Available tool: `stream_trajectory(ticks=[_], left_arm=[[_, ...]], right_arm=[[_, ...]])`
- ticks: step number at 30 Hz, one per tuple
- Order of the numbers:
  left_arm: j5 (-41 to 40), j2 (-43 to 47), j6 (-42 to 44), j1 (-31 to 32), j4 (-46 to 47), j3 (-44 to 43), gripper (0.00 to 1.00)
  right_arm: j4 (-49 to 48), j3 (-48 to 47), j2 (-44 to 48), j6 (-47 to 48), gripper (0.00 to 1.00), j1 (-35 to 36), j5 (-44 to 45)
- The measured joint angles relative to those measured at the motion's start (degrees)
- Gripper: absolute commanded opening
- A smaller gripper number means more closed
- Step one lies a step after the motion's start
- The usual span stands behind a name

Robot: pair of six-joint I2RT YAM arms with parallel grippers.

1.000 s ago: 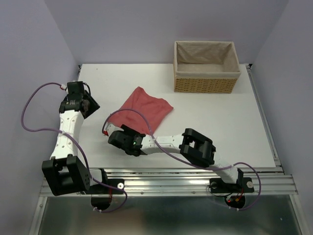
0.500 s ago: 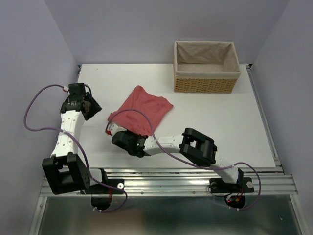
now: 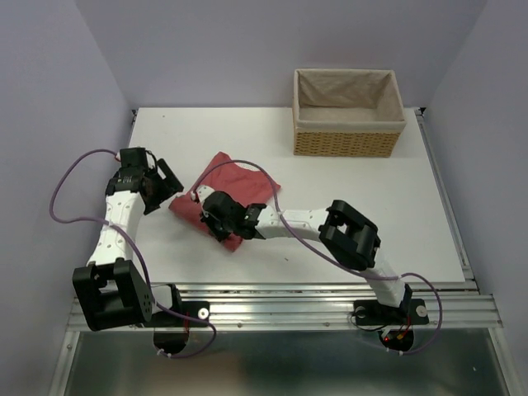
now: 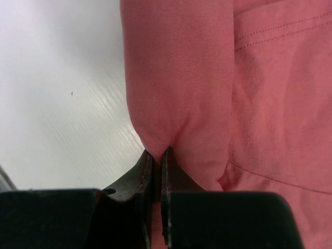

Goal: Roll the t-shirts
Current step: Roll the T-shirt to the center of the board.

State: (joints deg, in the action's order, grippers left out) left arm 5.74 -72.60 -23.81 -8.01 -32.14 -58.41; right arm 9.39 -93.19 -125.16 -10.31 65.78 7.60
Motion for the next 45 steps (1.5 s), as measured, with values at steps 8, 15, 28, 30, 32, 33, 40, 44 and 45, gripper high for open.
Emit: stream_trajectory(ticks=[8,15,28,30,32,33,40,44,45], left_arm=[[-0.26,2.95,-3.48,0.00,0.92,9.20,0.90],[3.76,0.28,-8.02,0.00,8.46,16.68,0.90],[8.79,-0.94,-11.45,0.15,21.81,20.44,0.85],[8.87,-1.57,-11.67,0.17,22.99,20.57,0.82],[8.94,-2.54,-12.07,0.20,23.96,20.61,0.79],[8.96,-3.23,-12.28,0.28,24.72,20.81,0.78],[8.98,-5.35,-13.07,0.50,26.03,21.55,0.75],[8.79,-5.92,-13.33,0.55,26.58,22.03,0.48],[8.76,-6.21,-13.42,0.55,26.62,22.03,0.37]], right_arm=[[-1.11,0.79,0.00,-7.58,0.01,-5.31,-13.77],[-3.78,4.07,1.36,-10.82,0.01,-7.06,-19.89],[-3.91,4.98,1.88,-11.80,0.01,-7.69,-24.63],[-3.91,5.11,1.88,-11.93,0.01,-7.69,-25.11],[-3.93,5.11,1.90,-12.02,0.01,-7.76,-25.44],[-3.98,5.11,1.90,-12.15,0.01,-7.82,-25.68],[-4.26,5.18,1.92,-12.83,0.01,-8.44,-27.21],[-4.28,5.20,1.92,-13.00,0.01,-8.46,-27.52],[-4.33,5.22,1.92,-13.07,0.01,-8.46,-27.54]])
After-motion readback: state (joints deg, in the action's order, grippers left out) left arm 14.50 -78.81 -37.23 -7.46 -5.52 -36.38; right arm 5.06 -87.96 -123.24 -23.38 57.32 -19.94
